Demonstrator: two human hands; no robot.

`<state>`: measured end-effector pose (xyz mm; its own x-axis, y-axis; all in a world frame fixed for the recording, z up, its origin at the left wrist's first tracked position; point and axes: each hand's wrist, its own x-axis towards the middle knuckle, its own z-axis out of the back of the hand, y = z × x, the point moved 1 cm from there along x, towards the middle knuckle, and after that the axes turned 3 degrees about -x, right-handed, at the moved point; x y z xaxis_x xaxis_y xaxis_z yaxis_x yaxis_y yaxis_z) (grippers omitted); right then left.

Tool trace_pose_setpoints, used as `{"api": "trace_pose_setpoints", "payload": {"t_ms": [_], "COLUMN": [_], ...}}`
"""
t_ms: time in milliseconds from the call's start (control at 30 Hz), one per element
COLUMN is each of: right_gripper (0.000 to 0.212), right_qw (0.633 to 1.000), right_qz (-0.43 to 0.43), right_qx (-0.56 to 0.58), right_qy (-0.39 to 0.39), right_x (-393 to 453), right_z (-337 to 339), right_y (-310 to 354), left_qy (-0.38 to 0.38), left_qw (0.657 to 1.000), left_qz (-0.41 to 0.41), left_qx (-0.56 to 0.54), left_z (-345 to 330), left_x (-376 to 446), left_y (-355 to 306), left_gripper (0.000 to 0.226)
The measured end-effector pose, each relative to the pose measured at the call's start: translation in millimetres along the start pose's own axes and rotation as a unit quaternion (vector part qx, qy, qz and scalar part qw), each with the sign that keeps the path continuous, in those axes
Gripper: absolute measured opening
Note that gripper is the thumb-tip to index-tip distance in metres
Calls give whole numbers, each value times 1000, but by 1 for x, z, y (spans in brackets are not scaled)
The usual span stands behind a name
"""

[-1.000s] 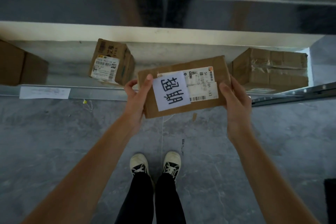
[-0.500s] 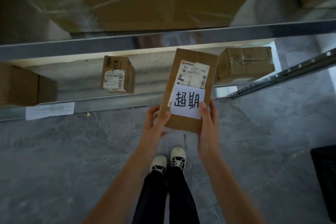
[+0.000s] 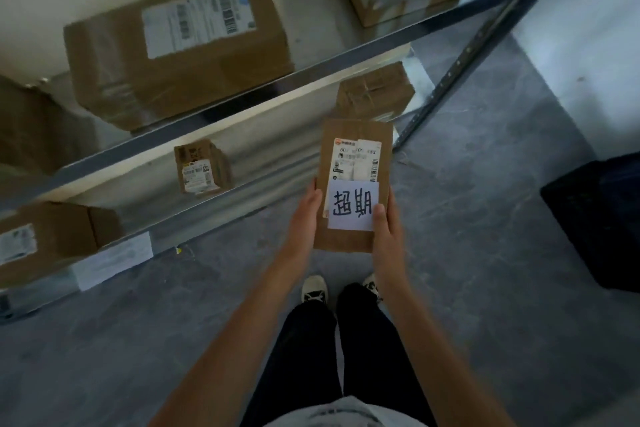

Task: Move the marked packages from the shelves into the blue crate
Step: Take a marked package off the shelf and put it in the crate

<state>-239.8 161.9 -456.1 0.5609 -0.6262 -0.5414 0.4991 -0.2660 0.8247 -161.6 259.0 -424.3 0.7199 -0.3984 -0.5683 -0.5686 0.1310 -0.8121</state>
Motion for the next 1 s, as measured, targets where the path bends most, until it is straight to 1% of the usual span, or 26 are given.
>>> {"api": "trace_pose_setpoints", "payload": {"t_ms": [100, 200, 267, 400, 567, 733, 867, 1000], "right_gripper": [45, 46, 46, 46, 49, 47, 45, 47], "right_qw": [999, 998, 997, 995, 990, 978, 964, 947], "right_qz": [-1, -1, 4, -5, -15, -17, -41, -51], "right_qx": [-1, 16, 21, 36, 63, 111, 136, 162], "right_qy": [-33, -61, -76, -93, -129, -176, -224, -273], "right_x": [-1, 0, 3, 10, 23, 36, 55, 95], "right_z": [41, 89, 123, 185, 248, 308, 361, 425], "right_y": [12, 24, 30, 37, 44, 45, 45, 56], "left_qy": [37, 55, 65, 114, 177, 211, 259, 295], "left_qw": [999, 997, 996, 990, 979, 970, 952, 941], "left_qz": [0, 11, 20, 0, -12, -23, 12, 45], "left_qx": [22, 52, 52, 85, 102, 115, 165, 161], "left_z": [-40, -87, -120, -182, -252, -325, -393, -473], "left_x": [-6, -3, -2, -2, -2, 3, 18, 48], "left_y": [-3, -2, -4, -12, -23, -21, -11, -4], "left_gripper": [41, 41, 39, 30, 33, 32, 38, 39]}}
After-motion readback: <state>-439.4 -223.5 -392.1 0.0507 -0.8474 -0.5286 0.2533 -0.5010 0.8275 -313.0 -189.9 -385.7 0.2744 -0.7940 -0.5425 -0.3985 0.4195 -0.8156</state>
